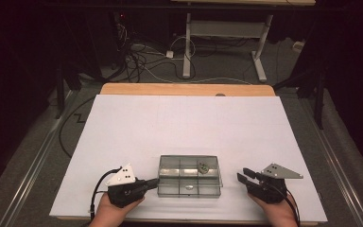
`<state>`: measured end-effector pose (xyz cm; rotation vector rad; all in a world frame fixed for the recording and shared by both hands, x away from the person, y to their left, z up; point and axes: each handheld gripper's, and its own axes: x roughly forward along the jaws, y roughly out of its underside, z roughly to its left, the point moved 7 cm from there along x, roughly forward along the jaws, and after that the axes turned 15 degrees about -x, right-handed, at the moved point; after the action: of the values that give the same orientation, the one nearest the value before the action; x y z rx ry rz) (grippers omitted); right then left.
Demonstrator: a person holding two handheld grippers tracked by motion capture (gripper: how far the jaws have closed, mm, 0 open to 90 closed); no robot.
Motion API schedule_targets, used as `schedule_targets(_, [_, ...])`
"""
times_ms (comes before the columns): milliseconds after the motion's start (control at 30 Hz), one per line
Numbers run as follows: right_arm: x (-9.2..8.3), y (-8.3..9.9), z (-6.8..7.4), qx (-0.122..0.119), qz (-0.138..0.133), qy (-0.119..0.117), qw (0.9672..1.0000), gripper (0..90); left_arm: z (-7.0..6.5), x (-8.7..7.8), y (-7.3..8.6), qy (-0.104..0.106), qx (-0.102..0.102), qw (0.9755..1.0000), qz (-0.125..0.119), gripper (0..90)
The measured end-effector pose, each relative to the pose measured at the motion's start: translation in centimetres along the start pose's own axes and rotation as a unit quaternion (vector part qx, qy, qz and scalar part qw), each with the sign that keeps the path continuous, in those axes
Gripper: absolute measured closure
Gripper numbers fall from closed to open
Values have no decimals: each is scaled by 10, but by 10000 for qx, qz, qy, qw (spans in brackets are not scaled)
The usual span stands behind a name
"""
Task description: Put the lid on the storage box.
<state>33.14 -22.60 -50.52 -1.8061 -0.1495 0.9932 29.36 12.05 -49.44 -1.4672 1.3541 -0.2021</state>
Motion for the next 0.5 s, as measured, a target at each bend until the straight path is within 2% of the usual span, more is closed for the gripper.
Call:
schedule_targets(67, [4,1,1,-33,92,14,10000,414,-1,0,1,25,12,10000,11,876])
schedule_targets(167, [8,0,1,-60,90,39,9999,206,-1,1,2,32,30,10000,25,876])
schedule_targets(233, [11,0,0,39,137,105,9998,40,-1,2,2,46,28,10000,43,876])
schedule_targets(267, [12,0,-2,61,183,149,9997,4,-1,1,3,37,30,10000,58,876])
schedule_targets(333, [13,1,-4,90,236,264,9993,4,-1,1,3,39,26,10000,54,876])
schedule_targets(500, [13,0,-3,59,240,252,9994,4,-2,2,6,40,27,9999,127,876])
